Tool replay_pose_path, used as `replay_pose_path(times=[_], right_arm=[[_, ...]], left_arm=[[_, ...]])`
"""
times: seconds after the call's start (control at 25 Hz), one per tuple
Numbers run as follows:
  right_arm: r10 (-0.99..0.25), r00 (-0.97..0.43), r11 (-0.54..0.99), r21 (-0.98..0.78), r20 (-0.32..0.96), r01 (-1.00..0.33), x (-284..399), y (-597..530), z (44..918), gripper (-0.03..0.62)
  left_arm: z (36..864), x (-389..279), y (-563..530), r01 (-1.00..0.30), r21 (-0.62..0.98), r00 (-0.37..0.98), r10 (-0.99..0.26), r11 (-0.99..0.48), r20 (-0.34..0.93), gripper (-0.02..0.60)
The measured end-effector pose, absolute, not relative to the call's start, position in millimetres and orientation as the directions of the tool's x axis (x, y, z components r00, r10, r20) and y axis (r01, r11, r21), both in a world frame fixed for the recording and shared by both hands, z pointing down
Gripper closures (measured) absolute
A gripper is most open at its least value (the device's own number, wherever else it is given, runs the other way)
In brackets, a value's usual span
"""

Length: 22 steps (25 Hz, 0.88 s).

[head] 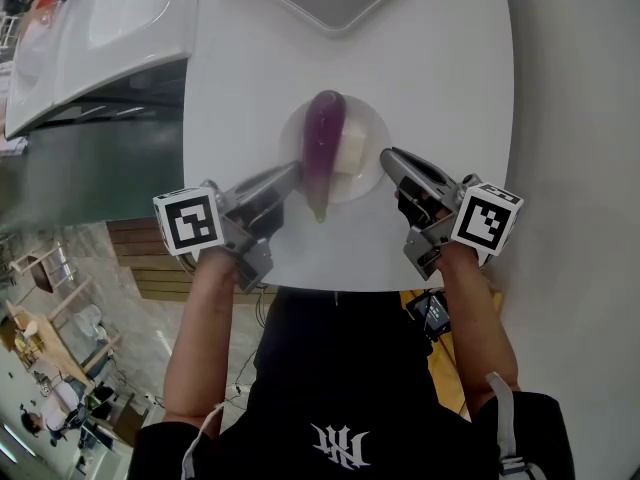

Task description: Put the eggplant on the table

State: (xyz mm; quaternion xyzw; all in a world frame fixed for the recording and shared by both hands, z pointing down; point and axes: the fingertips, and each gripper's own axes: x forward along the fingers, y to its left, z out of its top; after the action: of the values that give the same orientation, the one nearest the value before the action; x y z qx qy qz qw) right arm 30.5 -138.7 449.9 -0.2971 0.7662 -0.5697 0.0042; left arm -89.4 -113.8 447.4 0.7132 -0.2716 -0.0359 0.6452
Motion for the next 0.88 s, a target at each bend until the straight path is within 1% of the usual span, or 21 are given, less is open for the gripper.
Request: replay_pose_path(times=[0.44, 0.6, 0.88], right_arm=[[-0.452, -0.81, 0.139, -0.868, 0.373, -0.477, 35, -134, 464, 0.574], [-0.444, -0.798, 0.103, -0.862, 0.406, -0.496, 38, -130, 472, 0.574], [-0.43, -0.794, 0.085, -0.856, 0.43, -0.51, 38, -126, 482, 0.574]], left_arm=[[466, -84, -114, -0.457, 0.886, 0.83, -0.397, -0.082, 0.391, 0.563], [472, -84, -116, -0.502, 0.858, 0.817, -0.383, -0.107, 0.431, 0.563], [482, -83, -115, -0.547, 0.826, 0.805, -0.354, -0.132, 0.477, 0.563]])
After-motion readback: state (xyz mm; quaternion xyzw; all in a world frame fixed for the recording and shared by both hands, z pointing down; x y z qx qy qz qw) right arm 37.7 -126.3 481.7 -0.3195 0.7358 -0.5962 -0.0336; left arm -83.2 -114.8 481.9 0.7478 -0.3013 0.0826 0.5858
